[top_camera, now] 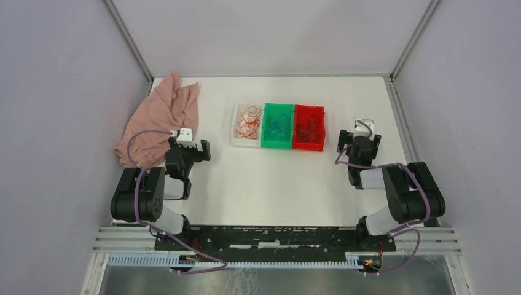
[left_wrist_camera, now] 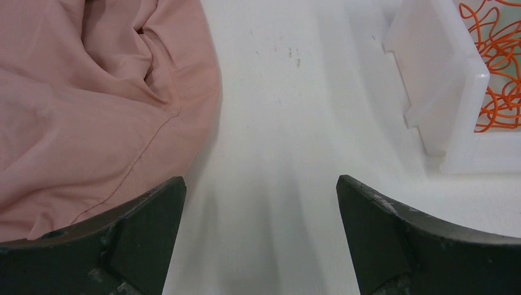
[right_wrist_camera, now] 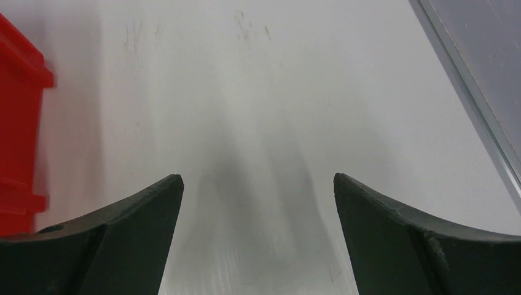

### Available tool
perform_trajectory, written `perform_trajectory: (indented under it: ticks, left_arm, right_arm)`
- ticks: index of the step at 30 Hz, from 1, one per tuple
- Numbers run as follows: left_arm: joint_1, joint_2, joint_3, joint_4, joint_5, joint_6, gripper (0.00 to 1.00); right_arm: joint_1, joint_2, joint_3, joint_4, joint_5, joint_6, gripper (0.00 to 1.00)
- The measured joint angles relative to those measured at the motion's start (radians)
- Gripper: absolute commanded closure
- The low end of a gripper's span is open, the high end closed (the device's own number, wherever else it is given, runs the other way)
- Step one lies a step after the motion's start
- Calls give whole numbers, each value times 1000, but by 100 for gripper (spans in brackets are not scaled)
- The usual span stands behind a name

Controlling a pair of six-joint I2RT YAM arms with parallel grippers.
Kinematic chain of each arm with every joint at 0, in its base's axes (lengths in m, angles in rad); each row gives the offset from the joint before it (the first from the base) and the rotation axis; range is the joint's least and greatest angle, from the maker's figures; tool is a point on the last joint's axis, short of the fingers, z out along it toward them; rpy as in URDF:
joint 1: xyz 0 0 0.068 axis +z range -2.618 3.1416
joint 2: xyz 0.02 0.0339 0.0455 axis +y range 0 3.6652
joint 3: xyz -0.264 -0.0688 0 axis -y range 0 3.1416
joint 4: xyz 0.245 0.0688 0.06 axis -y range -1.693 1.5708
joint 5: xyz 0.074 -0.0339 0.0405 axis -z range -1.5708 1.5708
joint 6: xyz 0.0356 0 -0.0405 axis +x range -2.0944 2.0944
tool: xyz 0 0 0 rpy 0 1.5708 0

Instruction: Untangle the cables

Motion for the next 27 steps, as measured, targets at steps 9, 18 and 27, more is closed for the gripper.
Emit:
perform_trajectory:
  ticks: [9,18,27]
  left_arm:
    - [0,0,0,6,-7,0,1]
    - [0,0,0,6,-8,0,1]
    - [0,0,0,6,-8,0,1]
  right_arm:
    - [-1,0,0,46,-29,-17,1]
    - [-1,0,0,52,-35,-18,1]
    - [-1,0,0,52,-36,-18,1]
